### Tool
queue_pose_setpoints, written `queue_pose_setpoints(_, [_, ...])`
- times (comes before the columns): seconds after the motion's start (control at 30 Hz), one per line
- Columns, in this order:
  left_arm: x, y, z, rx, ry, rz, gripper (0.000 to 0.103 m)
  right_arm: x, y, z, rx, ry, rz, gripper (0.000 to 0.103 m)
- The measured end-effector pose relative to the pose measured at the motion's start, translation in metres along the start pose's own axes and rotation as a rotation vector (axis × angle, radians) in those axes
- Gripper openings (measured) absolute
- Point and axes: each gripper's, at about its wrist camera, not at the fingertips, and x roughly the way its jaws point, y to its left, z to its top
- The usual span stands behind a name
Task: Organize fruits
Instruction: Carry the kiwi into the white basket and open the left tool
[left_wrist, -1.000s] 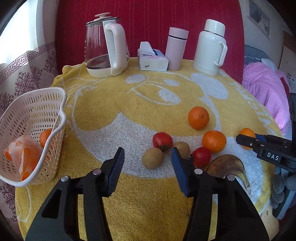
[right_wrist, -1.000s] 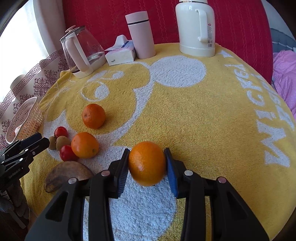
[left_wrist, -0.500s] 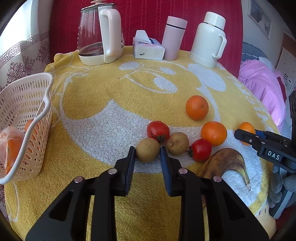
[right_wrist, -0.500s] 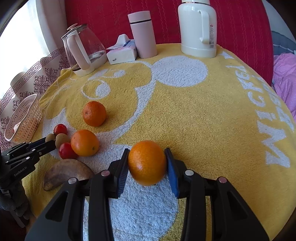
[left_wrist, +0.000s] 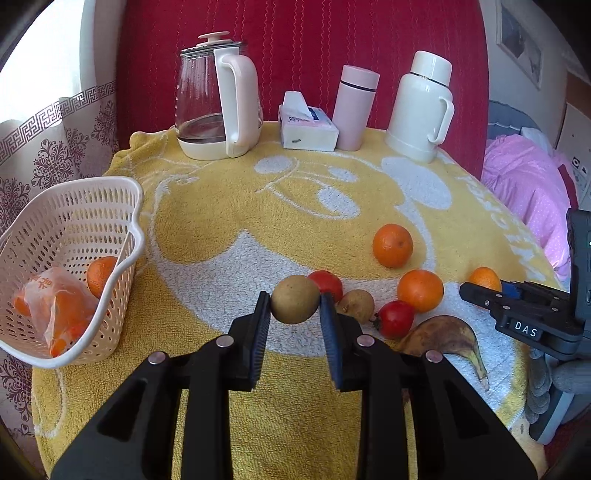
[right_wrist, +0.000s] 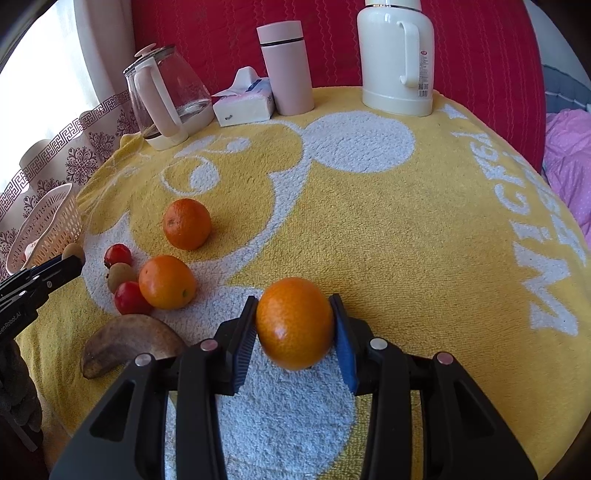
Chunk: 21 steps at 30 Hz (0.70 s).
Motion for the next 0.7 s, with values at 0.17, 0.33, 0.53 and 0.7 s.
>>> queue_pose_setpoints(0.17, [-0.018,0.009,0.008,-0.03,-0.045,0.019,0.028,0.0,0.002,-0.001,-0.014,-0.002,-0.013,0.039])
queue_pose_setpoints(0.33, [-0.033,0.02,0.014,-0.066,-0.081,0.036,0.028,0.0,0.003,-0.001,-0.024,-0.002,-0.022,0.039])
queue_pose_setpoints(0.53, [-0.048,0.037,0.02,-0.101,-0.12,0.066,0.028,0.0,0.004,-0.001,-0.031,-0.006,-0.029,0.039])
queue_pose_setpoints(0.7, [-0.059,0.061,0.024,-0.156,-0.147,0.108,0.028,0.0,0.004,-0.001,-0.031,-0.006,-0.028,0.039])
